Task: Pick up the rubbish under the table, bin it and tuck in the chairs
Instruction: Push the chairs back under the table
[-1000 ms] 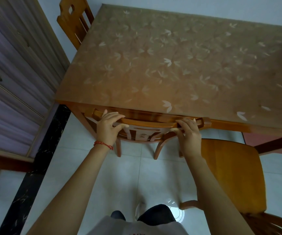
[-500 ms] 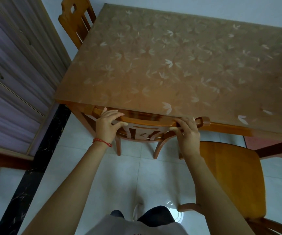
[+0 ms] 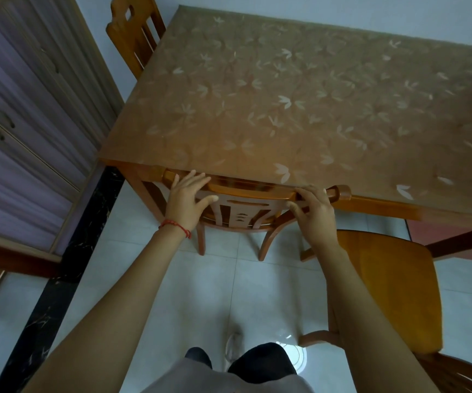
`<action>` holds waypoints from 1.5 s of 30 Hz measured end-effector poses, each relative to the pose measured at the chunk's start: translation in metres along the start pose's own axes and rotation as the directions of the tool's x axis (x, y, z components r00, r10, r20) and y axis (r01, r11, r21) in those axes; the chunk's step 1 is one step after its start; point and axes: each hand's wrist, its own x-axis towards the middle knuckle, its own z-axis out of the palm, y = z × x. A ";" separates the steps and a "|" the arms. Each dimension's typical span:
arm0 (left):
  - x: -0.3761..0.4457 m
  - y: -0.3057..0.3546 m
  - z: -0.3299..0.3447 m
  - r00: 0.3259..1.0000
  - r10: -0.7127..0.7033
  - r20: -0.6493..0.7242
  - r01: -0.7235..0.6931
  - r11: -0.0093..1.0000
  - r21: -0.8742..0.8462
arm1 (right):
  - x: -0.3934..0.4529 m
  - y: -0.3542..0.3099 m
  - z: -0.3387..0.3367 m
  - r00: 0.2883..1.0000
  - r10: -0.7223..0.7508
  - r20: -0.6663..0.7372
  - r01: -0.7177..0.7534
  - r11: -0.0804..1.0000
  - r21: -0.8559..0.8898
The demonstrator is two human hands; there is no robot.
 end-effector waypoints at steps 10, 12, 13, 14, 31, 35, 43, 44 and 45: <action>-0.060 -0.016 -0.032 0.997 0.000 0.078 -0.011 0.990 0.138 | -0.072 -0.031 0.009 0.985 0.174 -0.004 -0.174 0.985 0.010; -0.077 -0.020 -0.038 0.994 0.031 0.103 -0.051 0.981 0.189 | -0.094 -0.035 0.012 0.985 0.172 0.011 -0.171 0.985 -0.021; -0.087 -0.023 -0.040 0.992 0.049 0.115 -0.073 0.975 0.212 | -0.106 -0.038 0.014 0.986 0.168 0.015 -0.167 0.985 -0.039; -0.097 -0.025 -0.042 0.990 0.065 0.126 -0.093 0.968 0.233 | -0.118 -0.040 0.015 0.987 0.162 0.012 -0.161 0.985 -0.057; -0.256 -0.029 -0.053 0.934 0.198 0.298 -0.285 0.915 0.287 | -0.303 -0.076 0.014 0.969 0.248 -0.006 -0.243 0.944 -0.225; -0.280 -0.010 -0.043 0.913 0.228 0.340 -0.328 0.904 0.276 | -0.334 -0.070 0.001 0.971 0.240 -0.018 -0.237 0.944 -0.231; -0.322 0.063 0.004 0.804 0.393 0.446 -0.505 0.847 0.166 | -0.414 -0.034 -0.047 0.910 0.389 -0.143 -0.412 0.886 -0.211; -0.326 0.073 0.011 0.783 0.415 0.464 -0.529 0.836 0.144 | -0.426 -0.028 -0.053 0.894 0.415 -0.168 -0.444 0.872 -0.207; -0.331 0.083 0.019 0.758 0.440 0.482 -0.555 0.823 0.123 | -0.439 -0.022 -0.059 0.878 0.436 -0.197 -0.471 0.859 -0.201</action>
